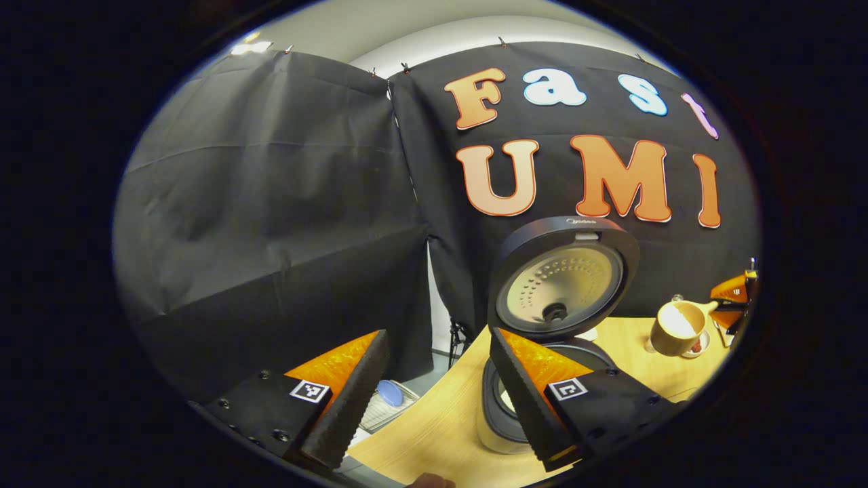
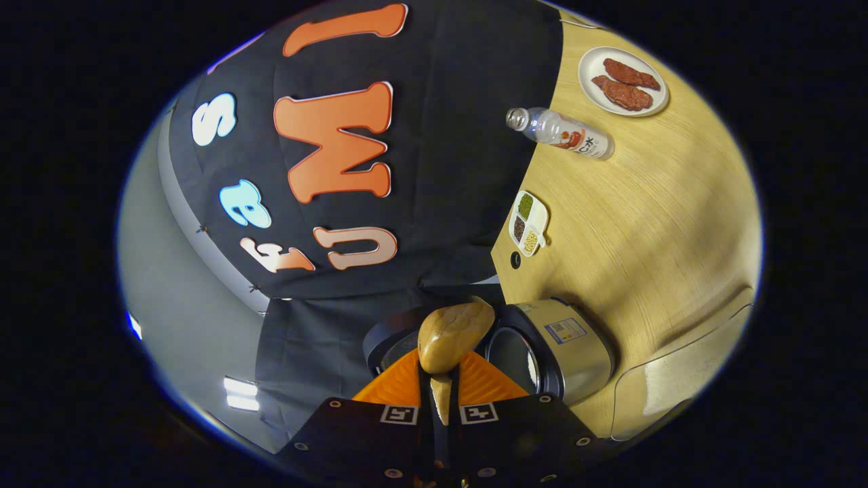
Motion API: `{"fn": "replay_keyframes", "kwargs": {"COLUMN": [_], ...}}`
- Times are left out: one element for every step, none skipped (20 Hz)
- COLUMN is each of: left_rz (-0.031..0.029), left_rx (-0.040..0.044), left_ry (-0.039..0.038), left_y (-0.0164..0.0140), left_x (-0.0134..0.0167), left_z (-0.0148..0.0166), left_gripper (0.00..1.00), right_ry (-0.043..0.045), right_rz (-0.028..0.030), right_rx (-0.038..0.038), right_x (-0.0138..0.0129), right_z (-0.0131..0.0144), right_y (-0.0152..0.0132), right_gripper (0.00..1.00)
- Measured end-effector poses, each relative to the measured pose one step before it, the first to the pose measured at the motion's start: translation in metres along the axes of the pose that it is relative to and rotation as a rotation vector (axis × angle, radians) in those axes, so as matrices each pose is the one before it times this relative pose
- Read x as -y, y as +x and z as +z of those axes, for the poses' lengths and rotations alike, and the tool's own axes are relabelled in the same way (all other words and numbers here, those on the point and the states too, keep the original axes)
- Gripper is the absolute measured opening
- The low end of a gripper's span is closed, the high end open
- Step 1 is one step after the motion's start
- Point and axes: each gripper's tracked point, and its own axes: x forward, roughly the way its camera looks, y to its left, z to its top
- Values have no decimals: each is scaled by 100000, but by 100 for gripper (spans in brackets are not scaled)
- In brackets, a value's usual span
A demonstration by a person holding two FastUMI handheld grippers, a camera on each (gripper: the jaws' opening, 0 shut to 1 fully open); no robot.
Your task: Close the left gripper, press the button to open the rice cooker; take a wooden spoon from the chopstick holder with the right hand, scoop a spoonful of rice and pour it into the rice cooker, then put the wooden spoon back into the chopstick holder.
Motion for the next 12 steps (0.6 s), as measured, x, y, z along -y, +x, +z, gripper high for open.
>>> {"fn": "replay_keyframes", "kwargs": {"left_rz": [1155, 1122, 998, 847, 407, 683, 902, 835, 614, 548, 367, 327], "left_rx": [217, 95, -391, -784, -1105, -1400, -796, -430, -224, -343, -325, -439], "left_ry": [722, 99, -459, -967, -1246, -1035, -710, -272, -146, 65, 100, 121], "left_y": [-84, -35, 19, -21, 154, 187, 110, 102, -14, 76, 108, 70], "left_x": [-637, -732, -562, -487, -235, -371, -422, -346, -339, -375, -233, -172], "left_z": [-74, -238, -205, -424, -455, -476, -277, -184, -254, -197, -165, -194], "left_gripper": [100, 100, 100, 96, 100, 96, 96, 100, 96, 100, 100, 100], "right_ry": [-2491, -3109, -3596, -4878, -5234, -5909, -6372, -6102, -6567, -5387, -5019, -3972], "right_rz": [-717, -1208, -1217, -1849, -2352, -2486, -2247, -1715, -1489, -1054, -1488, -731], "right_rx": [-636, -640, -765, -397, -116, 699, 645, 532, 125, -268, 65, 640], "right_x": [-461, -252, -305, -259, -5, -54, -232, -412, -340, -206, -273, 184], "right_z": [-273, -351, -398, -224, -295, -293, -211, -168, -247, -67, 61, -306], "right_y": [1186, 967, 1060, 1015, 900, 759, 693, 571, 506, 400, 284, -201], "right_gripper": [8, 8, 8, 8, 8, 8, 8, 8, 8, 8, 8, 8]}}
